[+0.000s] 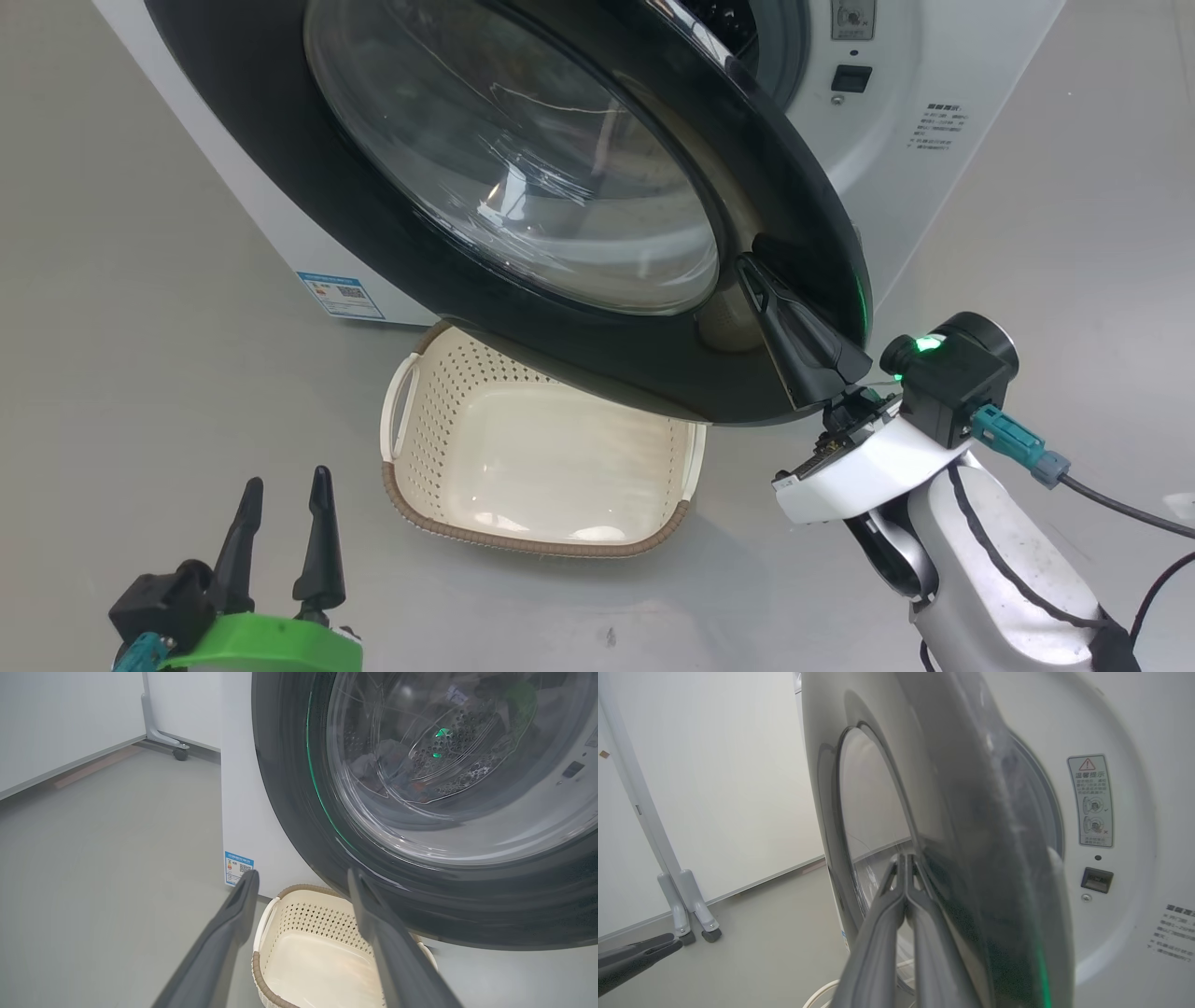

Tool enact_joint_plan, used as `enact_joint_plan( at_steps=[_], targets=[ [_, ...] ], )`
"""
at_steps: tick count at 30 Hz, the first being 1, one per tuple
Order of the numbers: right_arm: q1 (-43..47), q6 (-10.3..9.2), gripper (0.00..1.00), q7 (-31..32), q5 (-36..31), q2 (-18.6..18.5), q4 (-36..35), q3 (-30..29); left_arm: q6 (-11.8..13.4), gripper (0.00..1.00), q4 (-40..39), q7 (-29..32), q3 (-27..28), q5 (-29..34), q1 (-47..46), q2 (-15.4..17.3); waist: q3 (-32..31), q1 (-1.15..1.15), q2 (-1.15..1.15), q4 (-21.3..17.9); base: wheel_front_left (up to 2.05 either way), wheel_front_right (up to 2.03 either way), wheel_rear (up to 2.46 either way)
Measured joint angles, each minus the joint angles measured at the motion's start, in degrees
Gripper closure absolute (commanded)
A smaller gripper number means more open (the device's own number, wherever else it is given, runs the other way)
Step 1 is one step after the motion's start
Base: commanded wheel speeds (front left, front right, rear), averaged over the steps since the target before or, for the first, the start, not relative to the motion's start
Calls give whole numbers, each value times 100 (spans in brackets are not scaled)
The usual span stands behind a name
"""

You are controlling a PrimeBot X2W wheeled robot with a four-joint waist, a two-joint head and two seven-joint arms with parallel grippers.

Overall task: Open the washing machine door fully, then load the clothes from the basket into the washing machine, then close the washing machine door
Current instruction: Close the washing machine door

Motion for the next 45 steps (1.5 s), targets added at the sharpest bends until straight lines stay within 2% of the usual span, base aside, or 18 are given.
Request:
enact_joint_plan(
  at_steps=[13, 30, 45],
  targets=[
    [-352, 49, 100, 0, -10, -8, 1, -141, -1, 0, -78, 0, -9, -104, -210, -44, 336, 0, 0, -121, 0, 0, 0],
    [-951, 49, 100, 0, -110, -66, 8, -409, -1, 0, -210, 0, -82, -357, -465, -60, 740, 0, 0, -96, 0, 0, 0],
    [-1521, 51, 100, -1, -182, -315, 328, -768, -1, 0, -244, 0, -397, -455, -686, -78, 1024, 0, 0, -32, 0, 0, 0]
  ],
)
